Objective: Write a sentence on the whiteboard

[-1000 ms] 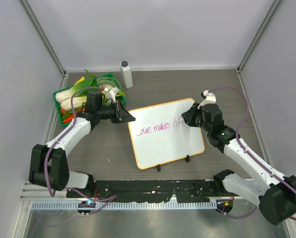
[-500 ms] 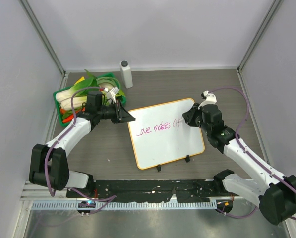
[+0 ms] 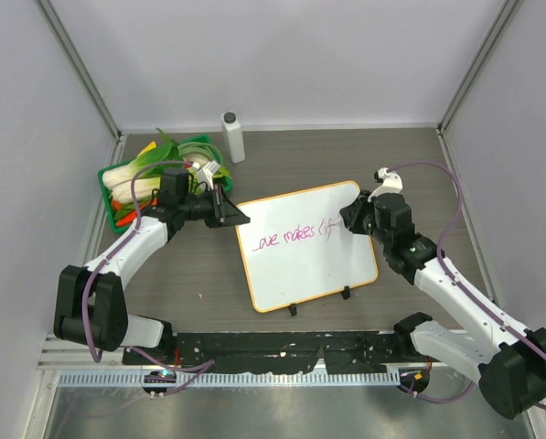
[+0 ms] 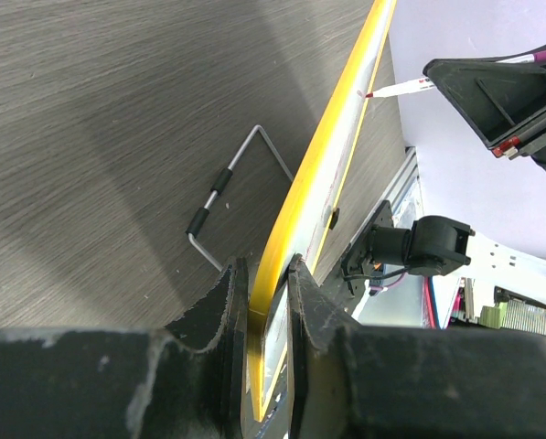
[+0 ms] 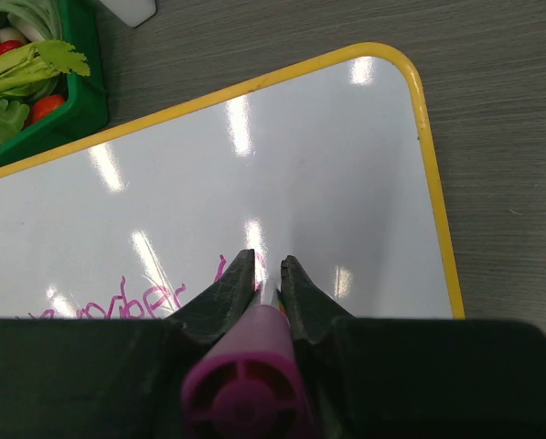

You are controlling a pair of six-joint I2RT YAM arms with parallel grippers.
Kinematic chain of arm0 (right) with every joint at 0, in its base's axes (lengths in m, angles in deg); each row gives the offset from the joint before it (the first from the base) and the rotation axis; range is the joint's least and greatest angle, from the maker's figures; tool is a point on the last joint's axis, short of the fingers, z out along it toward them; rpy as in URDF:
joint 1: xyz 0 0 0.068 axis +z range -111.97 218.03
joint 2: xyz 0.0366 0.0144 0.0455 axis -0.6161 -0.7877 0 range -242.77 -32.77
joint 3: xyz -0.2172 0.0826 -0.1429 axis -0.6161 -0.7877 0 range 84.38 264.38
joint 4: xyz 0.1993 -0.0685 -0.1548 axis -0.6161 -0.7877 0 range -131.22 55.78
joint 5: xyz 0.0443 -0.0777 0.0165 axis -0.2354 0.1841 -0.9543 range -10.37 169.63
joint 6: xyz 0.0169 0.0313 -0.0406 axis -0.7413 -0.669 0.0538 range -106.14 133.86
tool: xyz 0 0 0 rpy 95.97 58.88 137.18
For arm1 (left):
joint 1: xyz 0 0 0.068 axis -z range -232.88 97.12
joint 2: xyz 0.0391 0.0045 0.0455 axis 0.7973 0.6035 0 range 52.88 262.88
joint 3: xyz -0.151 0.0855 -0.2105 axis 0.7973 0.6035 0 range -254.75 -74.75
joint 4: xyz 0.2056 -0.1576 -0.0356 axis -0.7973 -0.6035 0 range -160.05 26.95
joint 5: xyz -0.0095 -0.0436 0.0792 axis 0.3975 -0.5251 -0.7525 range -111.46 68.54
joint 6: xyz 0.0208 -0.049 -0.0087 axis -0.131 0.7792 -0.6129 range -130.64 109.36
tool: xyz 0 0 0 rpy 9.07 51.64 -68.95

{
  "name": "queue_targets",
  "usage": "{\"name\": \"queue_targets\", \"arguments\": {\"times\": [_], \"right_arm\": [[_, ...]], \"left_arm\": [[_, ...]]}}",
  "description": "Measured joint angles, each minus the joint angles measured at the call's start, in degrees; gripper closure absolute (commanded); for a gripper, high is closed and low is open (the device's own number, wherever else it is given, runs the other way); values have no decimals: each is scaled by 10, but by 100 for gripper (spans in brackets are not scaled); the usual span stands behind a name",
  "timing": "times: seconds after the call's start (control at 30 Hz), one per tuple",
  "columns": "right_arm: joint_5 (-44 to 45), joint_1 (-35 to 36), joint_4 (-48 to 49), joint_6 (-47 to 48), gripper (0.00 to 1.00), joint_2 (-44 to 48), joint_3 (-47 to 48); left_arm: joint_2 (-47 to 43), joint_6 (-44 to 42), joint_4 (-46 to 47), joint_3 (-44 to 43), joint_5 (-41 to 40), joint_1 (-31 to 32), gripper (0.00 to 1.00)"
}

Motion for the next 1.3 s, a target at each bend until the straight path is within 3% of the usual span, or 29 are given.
{"name": "queue_targets", "arguments": {"times": [0.27, 1.3], "right_arm": [[1, -1, -13, 1, 98, 30, 0], [-13, -19, 16, -1, 99, 9, -20]], "left_arm": [[0, -1, 0, 0, 0, 0, 100], [2, 0, 0, 0, 1, 0, 100]]}}
